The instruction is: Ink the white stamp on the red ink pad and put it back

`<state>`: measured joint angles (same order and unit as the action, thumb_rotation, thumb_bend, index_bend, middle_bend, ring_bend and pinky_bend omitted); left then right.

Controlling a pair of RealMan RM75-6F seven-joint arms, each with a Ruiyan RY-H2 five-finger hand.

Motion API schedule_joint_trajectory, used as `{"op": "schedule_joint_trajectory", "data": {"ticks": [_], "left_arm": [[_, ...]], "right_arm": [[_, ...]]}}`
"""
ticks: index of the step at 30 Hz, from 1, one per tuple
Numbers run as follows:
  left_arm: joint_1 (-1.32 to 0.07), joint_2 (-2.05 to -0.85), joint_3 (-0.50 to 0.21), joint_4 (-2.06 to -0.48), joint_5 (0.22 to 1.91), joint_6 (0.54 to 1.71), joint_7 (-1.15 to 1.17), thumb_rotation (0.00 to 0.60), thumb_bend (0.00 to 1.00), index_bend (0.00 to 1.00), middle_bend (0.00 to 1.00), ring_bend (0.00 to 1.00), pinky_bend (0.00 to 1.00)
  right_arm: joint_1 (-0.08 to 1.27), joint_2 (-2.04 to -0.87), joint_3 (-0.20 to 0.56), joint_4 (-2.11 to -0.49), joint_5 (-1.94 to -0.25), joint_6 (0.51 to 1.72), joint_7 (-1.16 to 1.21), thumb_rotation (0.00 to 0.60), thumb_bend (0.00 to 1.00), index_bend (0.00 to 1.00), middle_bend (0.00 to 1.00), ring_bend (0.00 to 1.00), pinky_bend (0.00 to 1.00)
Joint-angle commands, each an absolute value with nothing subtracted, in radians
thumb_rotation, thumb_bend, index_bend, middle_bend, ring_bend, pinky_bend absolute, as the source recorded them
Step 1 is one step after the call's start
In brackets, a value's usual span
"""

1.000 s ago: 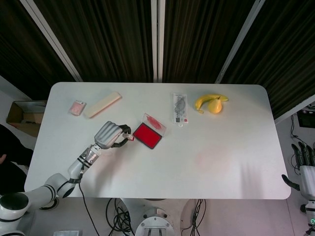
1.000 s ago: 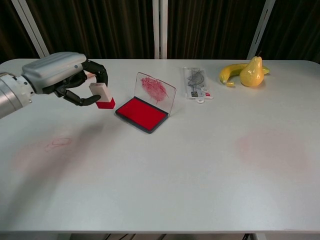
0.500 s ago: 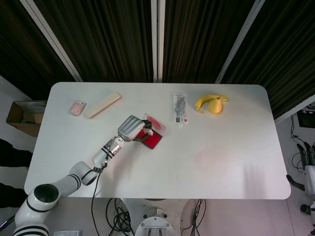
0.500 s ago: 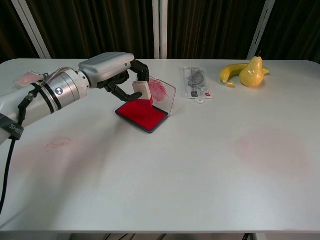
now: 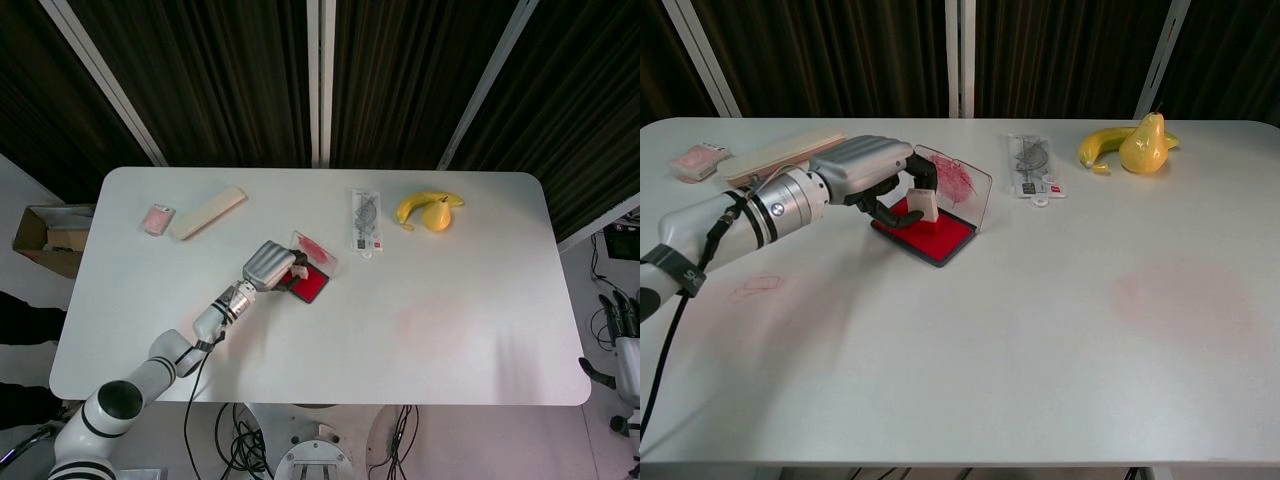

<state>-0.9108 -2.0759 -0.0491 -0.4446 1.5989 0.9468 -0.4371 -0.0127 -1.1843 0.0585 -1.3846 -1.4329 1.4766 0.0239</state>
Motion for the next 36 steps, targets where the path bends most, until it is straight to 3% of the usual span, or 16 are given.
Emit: {"op": "schedule_joint_trajectory", "data": {"ticks": [1, 10, 19, 25, 36], "left_arm": [[-0.911, -2.075, -0.051, -0.442, 1.596, 0.974, -0.454, 0.600, 0.49, 0.63, 0.59, 0.93, 0.97], [-0.874, -1.922, -0.083, -0.607, 1.588, 1.162, -0.425, 0.600, 0.50, 0.63, 0.60, 0.92, 0.97], [-0.596, -1.732, 0.049, -0.846, 1.578, 1.320, -0.305, 0.600, 0.50, 0.64, 0.60, 0.93, 0.97], [-0.466, -1.720, 0.090, -0.814, 1.554, 1.363, -0.310, 0.600, 0.50, 0.64, 0.60, 0.93, 0.97], [-0.443, -1.759, 0.101, -0.750, 1.584, 1.334, -0.344, 0.600, 0.49, 0.64, 0.60, 0.93, 0.98]], "right_arm": [[-0.014, -1.185, 0.060, -1.384, -1.434, 1.482, 0.025, 0.600, 0.07, 0.00, 0.00, 0.00, 0.00], [-0.010, -1.188, 0.064, -1.386, -1.439, 1.484, 0.028, 0.600, 0.07, 0.00, 0.00, 0.00, 0.00], [0.006, -1.199, 0.062, -1.371, -1.451, 1.467, 0.038, 0.600, 0.07, 0.00, 0.00, 0.00, 0.00], [0.010, -1.204, 0.057, -1.368, -1.452, 1.459, 0.026, 0.600, 0.08, 0.00, 0.00, 0.00, 0.00], [0.003, -1.200, 0.052, -1.385, -1.458, 1.473, 0.008, 0.600, 0.08, 0.00, 0.00, 0.00, 0.00]]}}
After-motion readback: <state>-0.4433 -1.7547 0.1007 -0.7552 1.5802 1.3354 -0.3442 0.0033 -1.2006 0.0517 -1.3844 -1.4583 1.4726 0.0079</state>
